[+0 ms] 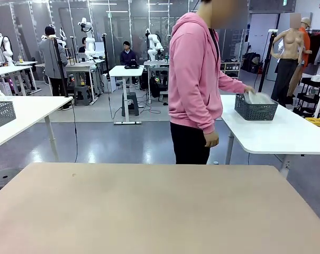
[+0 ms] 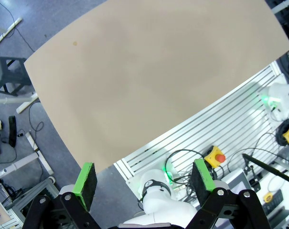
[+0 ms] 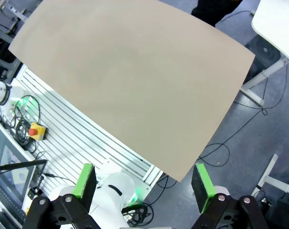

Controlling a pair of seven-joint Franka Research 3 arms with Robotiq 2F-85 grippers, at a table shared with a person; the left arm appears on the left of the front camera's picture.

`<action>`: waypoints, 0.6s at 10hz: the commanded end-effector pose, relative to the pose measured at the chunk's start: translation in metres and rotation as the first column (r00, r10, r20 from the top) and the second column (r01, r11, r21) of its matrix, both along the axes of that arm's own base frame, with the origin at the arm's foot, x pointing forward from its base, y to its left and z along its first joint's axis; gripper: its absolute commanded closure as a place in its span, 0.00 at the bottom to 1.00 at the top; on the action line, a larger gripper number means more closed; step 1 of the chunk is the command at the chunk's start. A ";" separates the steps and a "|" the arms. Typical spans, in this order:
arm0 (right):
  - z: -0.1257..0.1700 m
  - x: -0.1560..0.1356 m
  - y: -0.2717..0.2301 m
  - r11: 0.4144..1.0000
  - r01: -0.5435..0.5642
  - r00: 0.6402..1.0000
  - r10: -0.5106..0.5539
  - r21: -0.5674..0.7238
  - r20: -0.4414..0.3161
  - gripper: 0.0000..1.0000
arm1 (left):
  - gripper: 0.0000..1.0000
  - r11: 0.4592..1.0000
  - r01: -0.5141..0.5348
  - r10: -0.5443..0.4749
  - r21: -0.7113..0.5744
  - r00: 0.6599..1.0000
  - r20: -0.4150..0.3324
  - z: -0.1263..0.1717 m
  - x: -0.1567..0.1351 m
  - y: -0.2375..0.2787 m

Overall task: Fold the towels and place them in the basket.
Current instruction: Stack the folded Towel with hook on the right side of the table.

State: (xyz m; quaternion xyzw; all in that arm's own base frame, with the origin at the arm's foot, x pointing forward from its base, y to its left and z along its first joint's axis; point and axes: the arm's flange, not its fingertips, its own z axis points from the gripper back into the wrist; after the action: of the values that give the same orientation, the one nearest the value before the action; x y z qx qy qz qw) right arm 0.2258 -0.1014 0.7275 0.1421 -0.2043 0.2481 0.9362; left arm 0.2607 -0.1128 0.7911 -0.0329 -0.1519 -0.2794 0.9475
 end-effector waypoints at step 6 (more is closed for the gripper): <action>0.003 0.001 -0.001 1.000 0.007 1.000 -0.007 -0.002 -0.018 0.00 | 0.00 1.000 0.017 -0.017 0.005 1.000 0.004 0.000 -0.001 0.001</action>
State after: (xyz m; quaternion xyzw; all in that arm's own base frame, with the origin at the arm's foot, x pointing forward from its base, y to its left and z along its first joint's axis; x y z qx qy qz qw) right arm 0.2258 -0.1014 0.7275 0.1421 -0.2043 0.2482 0.9362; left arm 0.2607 -0.1128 0.7911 -0.0329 -0.1519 -0.2794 0.9475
